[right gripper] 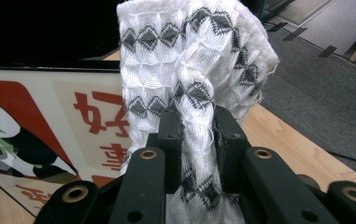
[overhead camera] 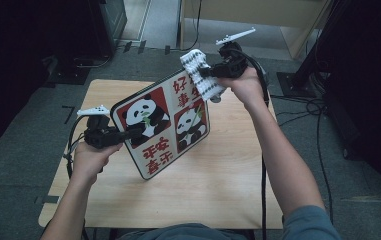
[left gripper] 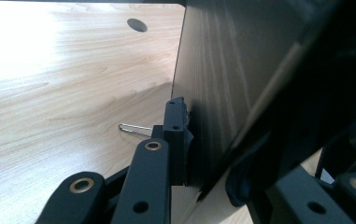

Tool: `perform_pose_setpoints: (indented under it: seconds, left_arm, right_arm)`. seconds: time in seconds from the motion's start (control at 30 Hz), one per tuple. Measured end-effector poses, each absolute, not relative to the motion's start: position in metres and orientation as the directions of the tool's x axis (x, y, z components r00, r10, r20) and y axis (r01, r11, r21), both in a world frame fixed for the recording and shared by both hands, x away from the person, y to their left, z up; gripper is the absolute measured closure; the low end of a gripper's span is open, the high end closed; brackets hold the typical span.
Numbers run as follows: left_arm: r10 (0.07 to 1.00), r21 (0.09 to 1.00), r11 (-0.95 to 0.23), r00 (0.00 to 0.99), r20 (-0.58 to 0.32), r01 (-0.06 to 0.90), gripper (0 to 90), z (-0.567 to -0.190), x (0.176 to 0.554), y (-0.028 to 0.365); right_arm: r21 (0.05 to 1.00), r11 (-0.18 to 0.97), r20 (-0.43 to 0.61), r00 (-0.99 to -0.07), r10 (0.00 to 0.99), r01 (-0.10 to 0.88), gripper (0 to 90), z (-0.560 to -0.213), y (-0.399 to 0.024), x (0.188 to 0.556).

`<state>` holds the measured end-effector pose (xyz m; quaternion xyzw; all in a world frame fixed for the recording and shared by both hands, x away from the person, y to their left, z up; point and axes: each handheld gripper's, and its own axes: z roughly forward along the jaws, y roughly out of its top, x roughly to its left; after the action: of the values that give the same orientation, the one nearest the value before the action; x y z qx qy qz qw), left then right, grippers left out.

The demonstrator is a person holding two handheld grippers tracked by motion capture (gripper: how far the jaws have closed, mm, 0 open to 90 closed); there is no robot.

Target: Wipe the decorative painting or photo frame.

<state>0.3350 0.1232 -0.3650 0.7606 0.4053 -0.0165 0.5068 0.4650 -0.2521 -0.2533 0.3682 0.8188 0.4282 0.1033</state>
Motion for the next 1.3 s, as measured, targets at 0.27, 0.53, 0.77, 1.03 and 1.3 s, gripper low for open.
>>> perform_pose_setpoints:
  seconds: [0.27,0.53,0.77,1.03,1.3]
  left_arm:
    - [0.592,0.758,-0.158,0.675,-0.44,0.633,77.0,-0.366,0.336,0.124]
    - [0.587,0.759,-0.158,0.678,-0.442,0.632,77.0,-0.366,0.336,0.125]
    - [0.586,0.761,-0.159,0.681,-0.44,0.629,77.1,-0.366,0.337,0.125]
    - [0.584,0.762,-0.161,0.683,-0.439,0.627,77.3,-0.366,0.337,0.126]
    - [0.583,0.763,-0.163,0.685,-0.437,0.626,77.3,-0.366,0.337,0.126]
  right_arm:
    - [0.774,0.374,0.142,-0.716,0.683,0.511,77.0,-0.26,-0.253,0.461]
    - [0.764,0.383,0.154,-0.722,0.674,0.52,77.1,-0.269,-0.254,0.459]
    - [0.762,0.381,0.163,-0.724,0.671,0.524,77.0,-0.275,-0.254,0.457]
    - [0.756,0.384,0.17,-0.726,0.666,0.529,77.0,-0.281,-0.254,0.455]
    - [0.75,0.388,0.179,-0.729,0.661,0.536,77.0,-0.286,-0.253,0.453]
